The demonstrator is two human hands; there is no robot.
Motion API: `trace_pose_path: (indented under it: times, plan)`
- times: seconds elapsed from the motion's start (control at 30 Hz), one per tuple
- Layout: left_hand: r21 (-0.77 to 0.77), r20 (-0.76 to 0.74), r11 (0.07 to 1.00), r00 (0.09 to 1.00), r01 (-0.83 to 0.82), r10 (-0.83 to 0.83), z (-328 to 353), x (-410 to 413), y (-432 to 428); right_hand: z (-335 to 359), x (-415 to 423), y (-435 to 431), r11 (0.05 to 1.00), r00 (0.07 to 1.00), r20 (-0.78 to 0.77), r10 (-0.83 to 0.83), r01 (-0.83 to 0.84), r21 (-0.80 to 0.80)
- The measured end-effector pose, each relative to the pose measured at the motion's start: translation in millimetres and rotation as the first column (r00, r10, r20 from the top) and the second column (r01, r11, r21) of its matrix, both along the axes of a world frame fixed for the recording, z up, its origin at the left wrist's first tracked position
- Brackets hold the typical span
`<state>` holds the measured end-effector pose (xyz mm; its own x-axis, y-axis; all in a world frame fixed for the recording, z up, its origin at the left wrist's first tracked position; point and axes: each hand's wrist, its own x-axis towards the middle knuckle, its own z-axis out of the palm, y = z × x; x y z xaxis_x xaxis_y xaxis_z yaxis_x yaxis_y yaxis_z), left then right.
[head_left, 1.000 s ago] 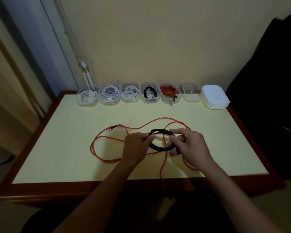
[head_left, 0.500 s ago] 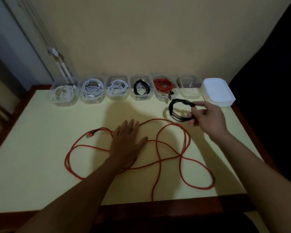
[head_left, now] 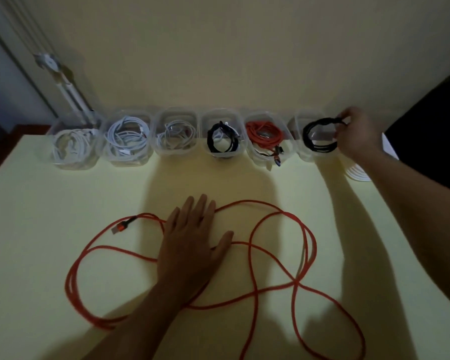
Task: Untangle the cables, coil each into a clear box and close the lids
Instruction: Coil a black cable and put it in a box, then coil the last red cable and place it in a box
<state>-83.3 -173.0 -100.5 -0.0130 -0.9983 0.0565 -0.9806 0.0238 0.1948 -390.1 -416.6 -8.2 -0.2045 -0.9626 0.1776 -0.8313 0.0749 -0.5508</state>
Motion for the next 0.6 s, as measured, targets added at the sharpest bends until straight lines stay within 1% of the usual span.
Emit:
trace_pose_path:
  times: [0.07,0.1,0.17,0.3,0.4,0.5,0.6]
  plan:
    - [0.000,-0.005,1.000,1.000,-0.004,0.004,-1.0,0.3,-0.9,-1.8,9.0,-7.8,0.999,0.990,-0.140,0.037,-0.032,0.036]
    - [0.001,-0.007,1.000,1.000,-0.003,0.003,-1.6,0.3,-1.2,-4.5,10.4,-13.6,0.998,0.982,-0.180,0.049,-0.041,0.053]
    - [0.001,-0.009,1.000,1.000,-0.002,0.002,-2.1,0.5,-1.2,-10.1,10.9,-21.8,0.995,0.967,-0.240,0.088,-0.074,0.066]
    - [-0.004,-0.017,1.000,1.000,-0.009,0.009,-3.0,0.4,-1.7,-21.7,5.0,-33.7,0.990,0.950,-0.280,0.136,-0.118,0.081]
    - [-0.007,-0.025,1.000,1.000,-0.010,0.010,-3.6,0.0,-2.0,-26.8,4.9,-31.1,0.985,0.895,-0.412,0.173,-0.158,0.070]
    - [-0.013,-0.023,1.000,1.000,-0.010,0.010,-3.6,-0.1,-1.4,-27.0,9.0,-21.3,0.983,0.893,-0.414,0.179,-0.183,0.030]
    - [-0.024,-0.029,1.000,1.000,-0.013,0.012,-4.0,-0.1,-1.1,-25.5,16.1,-3.7,0.972,0.923,-0.345,0.170,-0.214,-0.093]
